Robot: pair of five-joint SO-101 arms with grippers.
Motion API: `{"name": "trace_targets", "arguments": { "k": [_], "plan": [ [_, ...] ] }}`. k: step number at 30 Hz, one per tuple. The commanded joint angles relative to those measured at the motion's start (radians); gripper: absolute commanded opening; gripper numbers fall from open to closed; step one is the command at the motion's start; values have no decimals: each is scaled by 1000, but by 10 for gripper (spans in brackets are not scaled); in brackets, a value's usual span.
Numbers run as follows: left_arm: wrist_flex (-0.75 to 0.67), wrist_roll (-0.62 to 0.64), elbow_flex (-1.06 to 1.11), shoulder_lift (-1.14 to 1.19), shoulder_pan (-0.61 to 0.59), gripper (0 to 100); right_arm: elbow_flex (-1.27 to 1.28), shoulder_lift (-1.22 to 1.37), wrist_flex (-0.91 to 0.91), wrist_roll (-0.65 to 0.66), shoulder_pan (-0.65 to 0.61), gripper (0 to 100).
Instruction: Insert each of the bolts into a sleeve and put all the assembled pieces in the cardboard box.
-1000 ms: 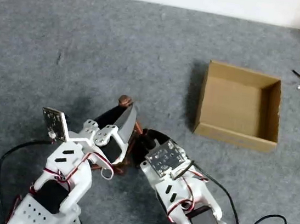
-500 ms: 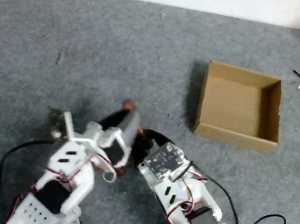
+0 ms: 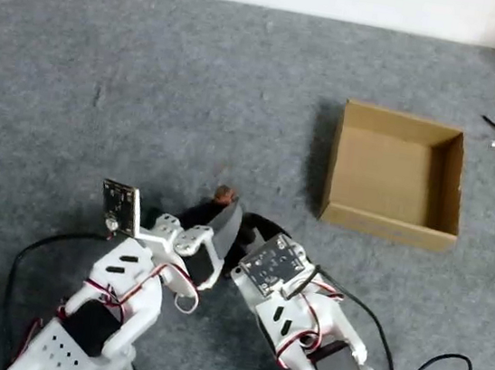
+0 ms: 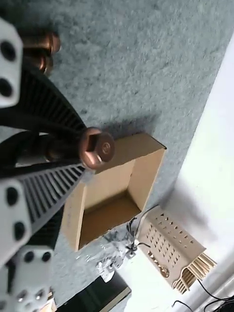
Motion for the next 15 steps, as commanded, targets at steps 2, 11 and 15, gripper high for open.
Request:
{"name": "trace_targets", "arguments": {
  "k": [2,11,15],
  "plan": [
    [0,0,19,-10,51,5,153,-19,-27,12,19,5],
    [3,0,19,-8,-7,82,153,-19,-30,12,41,5],
    [51,0,19,-8,-5,287,153,-19,-30,12,45,5]
  ]
}}
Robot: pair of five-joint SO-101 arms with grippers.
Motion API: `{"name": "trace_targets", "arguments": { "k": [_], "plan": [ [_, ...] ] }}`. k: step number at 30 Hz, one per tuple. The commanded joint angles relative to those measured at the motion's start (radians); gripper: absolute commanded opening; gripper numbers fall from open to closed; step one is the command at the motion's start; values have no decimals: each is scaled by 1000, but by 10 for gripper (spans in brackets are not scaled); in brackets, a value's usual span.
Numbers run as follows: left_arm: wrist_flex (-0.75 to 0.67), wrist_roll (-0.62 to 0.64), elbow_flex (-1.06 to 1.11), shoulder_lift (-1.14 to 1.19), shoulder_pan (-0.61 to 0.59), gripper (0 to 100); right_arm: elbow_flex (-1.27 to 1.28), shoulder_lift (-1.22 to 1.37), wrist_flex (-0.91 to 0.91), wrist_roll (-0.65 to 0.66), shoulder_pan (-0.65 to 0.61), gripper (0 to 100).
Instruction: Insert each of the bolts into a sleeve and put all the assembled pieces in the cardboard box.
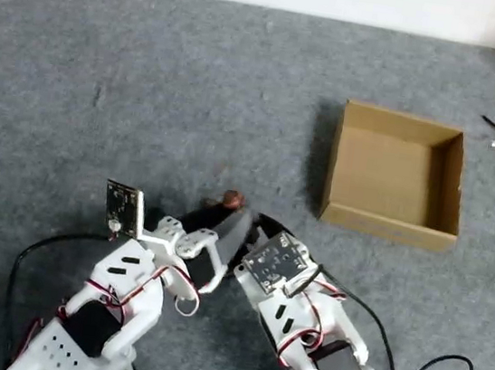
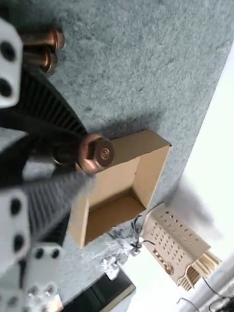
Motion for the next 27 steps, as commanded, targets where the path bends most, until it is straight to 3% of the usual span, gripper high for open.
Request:
{"name": "trace_targets", "arguments": {
  "k": [1,5,8,12,16,21,27],
  "plan": [
    [15,-2,19,-8,-10,309,153,-19,-30,11,19,5],
    [12,11,4,-18,-97,285,153,-19,-28,11,21,5],
    [17,164,-67,-18,-288,251,153,-19,-28,11,21,5],
    [15,278,-107,-18,-541,229,153,-19,-30,11,38,5],
    [14,270,-99,-18,-556,186,153,-19,-31,11,64,5],
    [11,23,-50,-18,-449,0,153,-19,-31,11,87,5],
    [11,-324,-56,-18,-450,6,153,-19,-94,3,229,5]
  ]
}}
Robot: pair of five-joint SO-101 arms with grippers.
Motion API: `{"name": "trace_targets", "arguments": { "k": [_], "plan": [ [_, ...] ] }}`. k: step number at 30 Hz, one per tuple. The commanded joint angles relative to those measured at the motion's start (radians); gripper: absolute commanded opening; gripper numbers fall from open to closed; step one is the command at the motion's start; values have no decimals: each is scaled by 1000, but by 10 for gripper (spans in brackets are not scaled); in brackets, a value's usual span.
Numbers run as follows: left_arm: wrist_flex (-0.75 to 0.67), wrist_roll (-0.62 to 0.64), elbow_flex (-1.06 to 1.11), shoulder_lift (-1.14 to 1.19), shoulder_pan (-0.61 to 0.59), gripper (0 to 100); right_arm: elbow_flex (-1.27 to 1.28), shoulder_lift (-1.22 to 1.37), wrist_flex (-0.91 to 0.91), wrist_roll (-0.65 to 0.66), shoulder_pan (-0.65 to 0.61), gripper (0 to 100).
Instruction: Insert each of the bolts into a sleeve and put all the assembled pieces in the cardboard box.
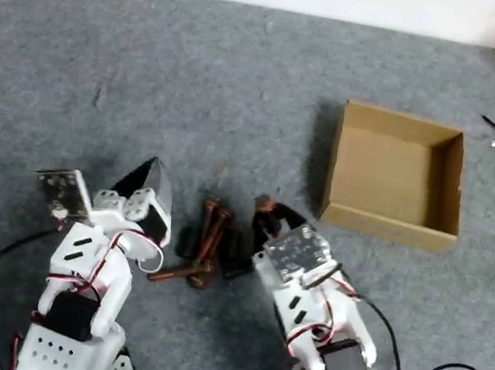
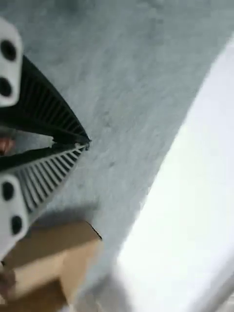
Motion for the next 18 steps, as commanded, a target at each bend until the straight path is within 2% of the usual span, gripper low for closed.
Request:
{"name": "trace_targets", "arguments": {
  "k": [1,5,7,10,12,18],
  "plan": [
    [0,-161,-15,-15,12,6,153,-21,-68,3,91,5],
    [8,-255,-8,-12,10,6,153,-21,-70,3,139,5],
    [58,-336,-12,-12,10,7,153,-21,-67,3,159,5],
    [92,-589,-1,-8,-8,7,153,-21,-65,2,199,6],
    [92,-703,35,-15,-10,7,153,-12,-65,2,203,6],
    [91,-635,48,-15,-44,7,153,-19,-5,2,216,5]
  ]
}}
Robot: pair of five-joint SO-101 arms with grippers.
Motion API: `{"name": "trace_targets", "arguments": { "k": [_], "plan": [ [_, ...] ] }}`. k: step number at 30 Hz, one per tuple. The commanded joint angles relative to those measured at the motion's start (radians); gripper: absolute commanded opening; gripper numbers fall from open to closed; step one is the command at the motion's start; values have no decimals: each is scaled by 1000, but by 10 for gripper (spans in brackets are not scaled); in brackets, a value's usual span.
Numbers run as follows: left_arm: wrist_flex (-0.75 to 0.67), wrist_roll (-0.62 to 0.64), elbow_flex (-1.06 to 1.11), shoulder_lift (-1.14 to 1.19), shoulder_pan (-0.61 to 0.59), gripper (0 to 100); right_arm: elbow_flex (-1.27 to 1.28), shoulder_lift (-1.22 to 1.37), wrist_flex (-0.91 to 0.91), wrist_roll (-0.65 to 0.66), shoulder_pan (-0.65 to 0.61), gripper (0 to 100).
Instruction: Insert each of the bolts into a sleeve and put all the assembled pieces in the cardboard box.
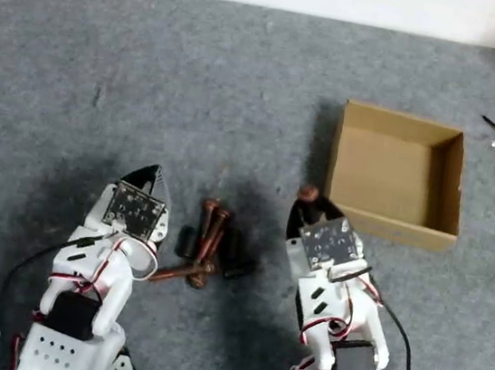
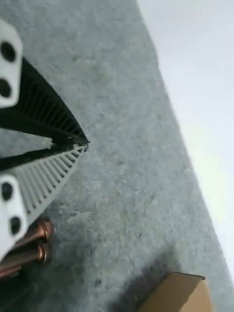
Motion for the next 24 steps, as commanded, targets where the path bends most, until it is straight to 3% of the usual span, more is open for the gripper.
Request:
{"name": "trace_targets", "arguments": {
  "k": [1,8,15,20,24],
  "plan": [
    [2,29,10,-10,-54,7,153,-19,-2,2,35,5],
    [8,11,7,-8,-42,7,-13,53,-1,-49,91,5],
    [3,9,16,-8,-42,7,-317,460,-53,-58,90,5],
    [3,9,16,-8,-42,7,-492,782,-265,-198,101,5],
    [2,9,18,-10,-42,7,-631,1036,-329,-334,120,5]
  ]
}}
